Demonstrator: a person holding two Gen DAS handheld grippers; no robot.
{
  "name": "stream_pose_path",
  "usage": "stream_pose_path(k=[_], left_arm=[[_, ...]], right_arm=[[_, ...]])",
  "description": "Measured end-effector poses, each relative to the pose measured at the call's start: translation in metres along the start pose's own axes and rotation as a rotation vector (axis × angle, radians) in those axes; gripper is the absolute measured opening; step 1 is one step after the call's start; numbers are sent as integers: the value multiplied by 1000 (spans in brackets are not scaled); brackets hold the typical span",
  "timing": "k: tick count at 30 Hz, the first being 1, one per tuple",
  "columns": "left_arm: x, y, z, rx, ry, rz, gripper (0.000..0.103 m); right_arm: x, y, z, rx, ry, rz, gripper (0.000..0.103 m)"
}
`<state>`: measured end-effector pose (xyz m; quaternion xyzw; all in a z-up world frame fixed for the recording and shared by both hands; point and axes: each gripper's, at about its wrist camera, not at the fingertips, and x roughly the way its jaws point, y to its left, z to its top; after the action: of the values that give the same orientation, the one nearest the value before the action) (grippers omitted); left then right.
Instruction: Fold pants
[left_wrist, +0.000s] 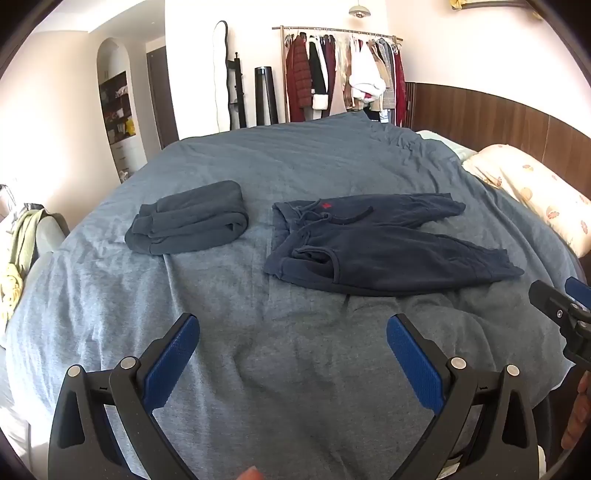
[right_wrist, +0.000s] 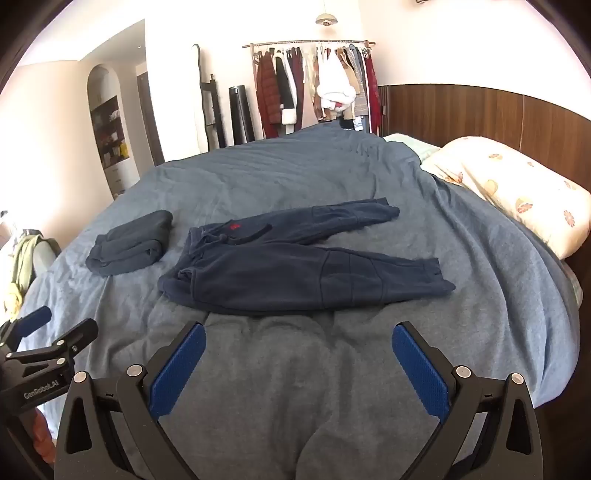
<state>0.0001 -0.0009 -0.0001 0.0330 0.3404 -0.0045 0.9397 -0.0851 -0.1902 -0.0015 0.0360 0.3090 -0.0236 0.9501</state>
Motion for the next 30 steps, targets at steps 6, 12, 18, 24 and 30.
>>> stream_pose_path(k=[6,12,18,24,30], left_arm=[[0,-1,2,-2,-8,-31,103],[-12,2,6,-8,-36,-28,103],[-19,4,11,-19,-65,-22,103],[-26,4,14,-17,-93,-17,103],[-28,6,15,-25,-102,-20,103]], right_arm=[[0,-1,-1,1,-5,0,103],[-6,0,7,0,-11,5,103],[-8,2,3,-7,-29,10,103],[-9,4,4,-12,-38,18,103],[-9,5,5,-14,-40,20,103]])
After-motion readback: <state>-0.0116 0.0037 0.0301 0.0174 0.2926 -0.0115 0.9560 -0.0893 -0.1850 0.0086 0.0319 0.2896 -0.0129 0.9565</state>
